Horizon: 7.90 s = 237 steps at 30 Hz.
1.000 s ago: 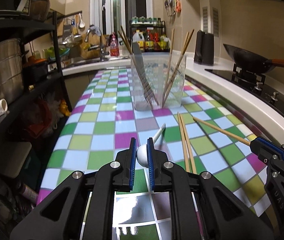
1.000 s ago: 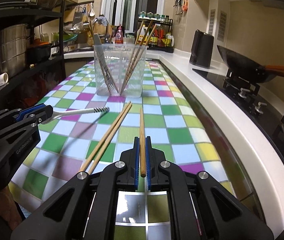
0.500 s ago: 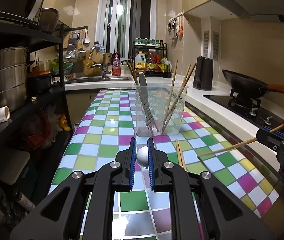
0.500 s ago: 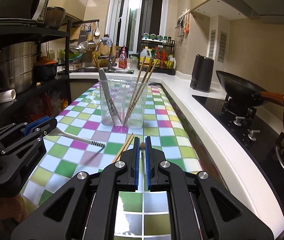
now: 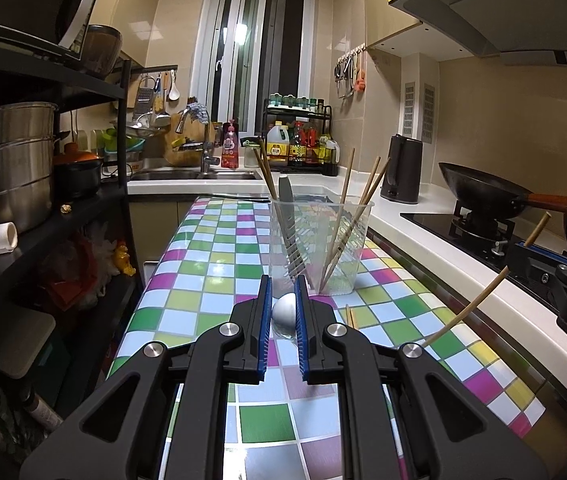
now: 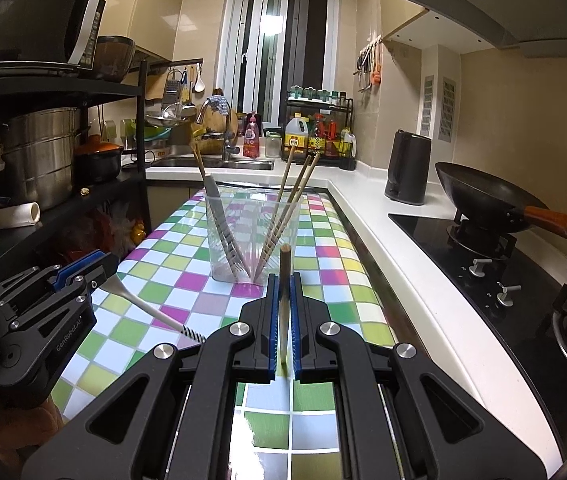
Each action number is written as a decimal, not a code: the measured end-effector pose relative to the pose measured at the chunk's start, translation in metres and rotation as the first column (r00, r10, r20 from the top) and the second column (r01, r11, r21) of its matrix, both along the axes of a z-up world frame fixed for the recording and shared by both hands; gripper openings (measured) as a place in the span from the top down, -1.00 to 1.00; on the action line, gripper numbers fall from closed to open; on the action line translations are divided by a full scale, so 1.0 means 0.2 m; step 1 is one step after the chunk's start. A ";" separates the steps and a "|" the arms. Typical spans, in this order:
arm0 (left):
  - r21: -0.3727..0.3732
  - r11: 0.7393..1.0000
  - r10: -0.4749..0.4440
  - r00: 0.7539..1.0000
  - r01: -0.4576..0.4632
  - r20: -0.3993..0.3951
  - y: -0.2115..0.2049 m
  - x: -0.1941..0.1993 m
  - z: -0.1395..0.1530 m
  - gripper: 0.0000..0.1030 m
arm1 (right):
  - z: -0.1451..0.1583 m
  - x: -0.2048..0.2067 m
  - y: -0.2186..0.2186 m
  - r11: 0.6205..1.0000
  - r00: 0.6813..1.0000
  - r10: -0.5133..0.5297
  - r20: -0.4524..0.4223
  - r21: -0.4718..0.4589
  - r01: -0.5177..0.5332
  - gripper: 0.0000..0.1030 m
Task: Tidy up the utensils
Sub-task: 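Lift the spoon and chopstick and carry both toward the container, then lower the spoon and chopstick into the container and open both tools, then move both open tools back down to the last loose chopsticks, then close the left tool on a bamboo chopstick while the right tool grasps another, then lift both chopsticks and carry them over the clear container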
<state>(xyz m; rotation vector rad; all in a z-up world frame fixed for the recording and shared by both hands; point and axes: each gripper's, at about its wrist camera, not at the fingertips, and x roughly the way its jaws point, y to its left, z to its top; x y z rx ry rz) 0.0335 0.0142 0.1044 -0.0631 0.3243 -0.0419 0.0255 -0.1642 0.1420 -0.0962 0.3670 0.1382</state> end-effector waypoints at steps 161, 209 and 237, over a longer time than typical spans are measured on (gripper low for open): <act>-0.046 0.998 -0.058 0.953 0.046 -0.297 0.10 0.19 -0.18 0.18 | -0.74 0.09 0.20 1.000 0.929 0.007 -0.371 0.020 0.000 0.75; -0.004 0.998 -0.052 0.860 0.058 -0.508 0.00 0.24 -0.52 0.88 | -0.74 0.11 -0.08 0.992 0.928 -0.086 -0.361 0.052 0.112 0.88; 0.043 0.998 -0.027 0.871 0.055 -0.490 -0.03 0.21 -0.52 0.78 | -0.74 0.17 -0.05 0.996 0.930 -0.070 -0.361 0.030 0.086 0.89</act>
